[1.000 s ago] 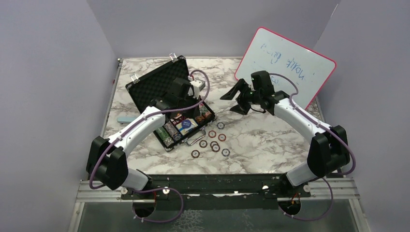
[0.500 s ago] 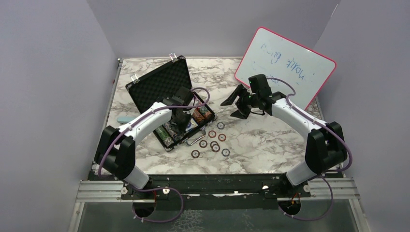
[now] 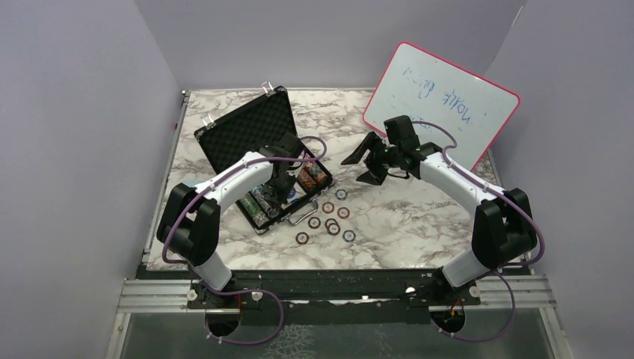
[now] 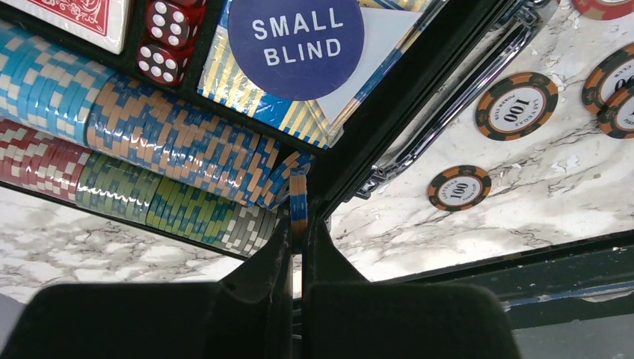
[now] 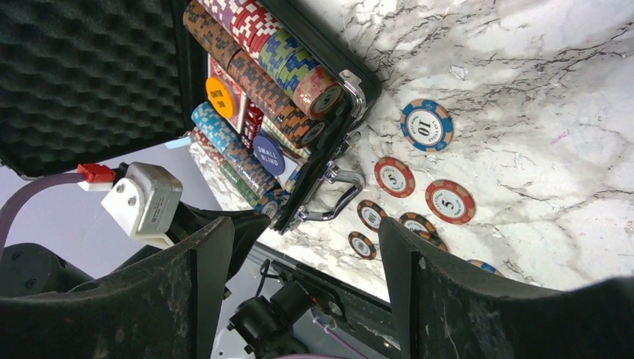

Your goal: Pack up texas hold em set

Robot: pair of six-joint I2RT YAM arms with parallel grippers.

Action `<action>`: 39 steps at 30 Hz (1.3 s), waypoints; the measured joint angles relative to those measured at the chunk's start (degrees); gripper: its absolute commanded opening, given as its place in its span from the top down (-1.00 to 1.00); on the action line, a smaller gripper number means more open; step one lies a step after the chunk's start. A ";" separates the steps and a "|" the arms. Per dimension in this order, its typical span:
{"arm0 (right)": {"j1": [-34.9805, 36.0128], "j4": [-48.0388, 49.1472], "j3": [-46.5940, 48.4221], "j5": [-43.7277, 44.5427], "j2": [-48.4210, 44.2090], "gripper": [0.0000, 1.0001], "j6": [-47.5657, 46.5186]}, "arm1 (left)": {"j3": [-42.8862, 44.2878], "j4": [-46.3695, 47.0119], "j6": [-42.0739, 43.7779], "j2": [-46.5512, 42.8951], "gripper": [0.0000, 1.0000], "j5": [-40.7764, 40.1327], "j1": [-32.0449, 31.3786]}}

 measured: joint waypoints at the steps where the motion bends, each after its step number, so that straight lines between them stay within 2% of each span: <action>1: 0.00 -0.02 0.00 0.00 0.00 -0.47 0.00 | 0.09 -0.28 0.02 0.24 1.00 -0.31 0.00; 16: 0.00 -0.13 0.59 -0.22 1.62 -0.47 -0.04 | 1.09 -1.79 0.13 2.71 0.91 0.61 0.00; 23: -0.02 -0.15 0.85 -0.39 2.10 -0.46 -0.07 | 2.75 -3.08 -0.48 4.81 0.69 0.44 0.00; 31: -0.02 -0.22 1.77 -0.52 2.38 -0.46 -0.59 | 2.78 -3.80 -1.40 5.42 0.55 -1.09 0.00; 33: -0.11 -0.22 1.77 -0.59 2.38 -0.46 -0.68 | 2.78 -4.00 -1.53 5.42 0.56 -1.40 0.00; 34: -0.15 -0.22 1.77 -0.61 2.38 -0.46 -0.68 | 2.78 -4.07 -1.60 5.42 0.62 -1.62 0.00; 37: -0.17 -0.22 1.77 -0.63 2.38 -0.46 -0.70 | 2.78 -4.20 -1.92 5.42 0.97 -2.01 0.00; 39: -0.17 -0.24 1.77 -0.63 2.38 -0.46 -0.72 | 2.78 -4.28 -2.19 5.42 1.00 -2.47 0.00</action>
